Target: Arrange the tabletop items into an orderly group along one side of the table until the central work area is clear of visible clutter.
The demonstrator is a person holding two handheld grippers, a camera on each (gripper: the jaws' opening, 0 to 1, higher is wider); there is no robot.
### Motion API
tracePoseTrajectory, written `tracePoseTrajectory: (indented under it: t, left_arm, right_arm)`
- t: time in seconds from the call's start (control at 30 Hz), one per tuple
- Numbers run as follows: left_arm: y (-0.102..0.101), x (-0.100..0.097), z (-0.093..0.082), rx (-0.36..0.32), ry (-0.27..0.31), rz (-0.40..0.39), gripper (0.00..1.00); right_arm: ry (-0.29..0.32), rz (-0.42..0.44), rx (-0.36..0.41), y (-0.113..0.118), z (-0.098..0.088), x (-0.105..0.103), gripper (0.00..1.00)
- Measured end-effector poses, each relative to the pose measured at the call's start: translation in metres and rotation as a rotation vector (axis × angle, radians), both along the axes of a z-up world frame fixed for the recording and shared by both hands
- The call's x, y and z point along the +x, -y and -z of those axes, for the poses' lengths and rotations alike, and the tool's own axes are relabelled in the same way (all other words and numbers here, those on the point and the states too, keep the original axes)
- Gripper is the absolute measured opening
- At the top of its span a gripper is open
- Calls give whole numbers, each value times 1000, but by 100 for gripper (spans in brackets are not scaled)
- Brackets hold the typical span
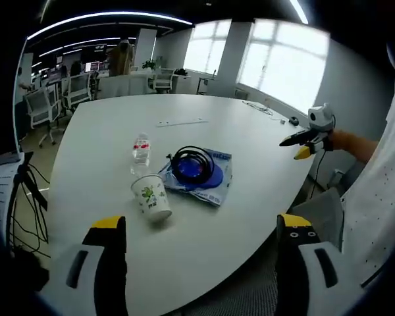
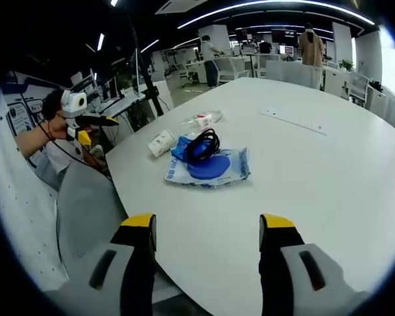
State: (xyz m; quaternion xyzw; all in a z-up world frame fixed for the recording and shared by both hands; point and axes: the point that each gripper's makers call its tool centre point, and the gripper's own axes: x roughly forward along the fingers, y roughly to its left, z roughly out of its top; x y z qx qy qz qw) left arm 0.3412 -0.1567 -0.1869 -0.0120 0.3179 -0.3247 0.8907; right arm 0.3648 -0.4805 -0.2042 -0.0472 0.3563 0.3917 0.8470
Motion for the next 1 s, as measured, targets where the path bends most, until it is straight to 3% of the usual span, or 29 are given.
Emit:
tracePoseTrajectory:
  t: [1.0]
  left_arm:
    - [-3, 1, 3, -8, -4, -7, 97]
  right_arm:
    - [-10, -19, -12, -6, 2, 4, 62]
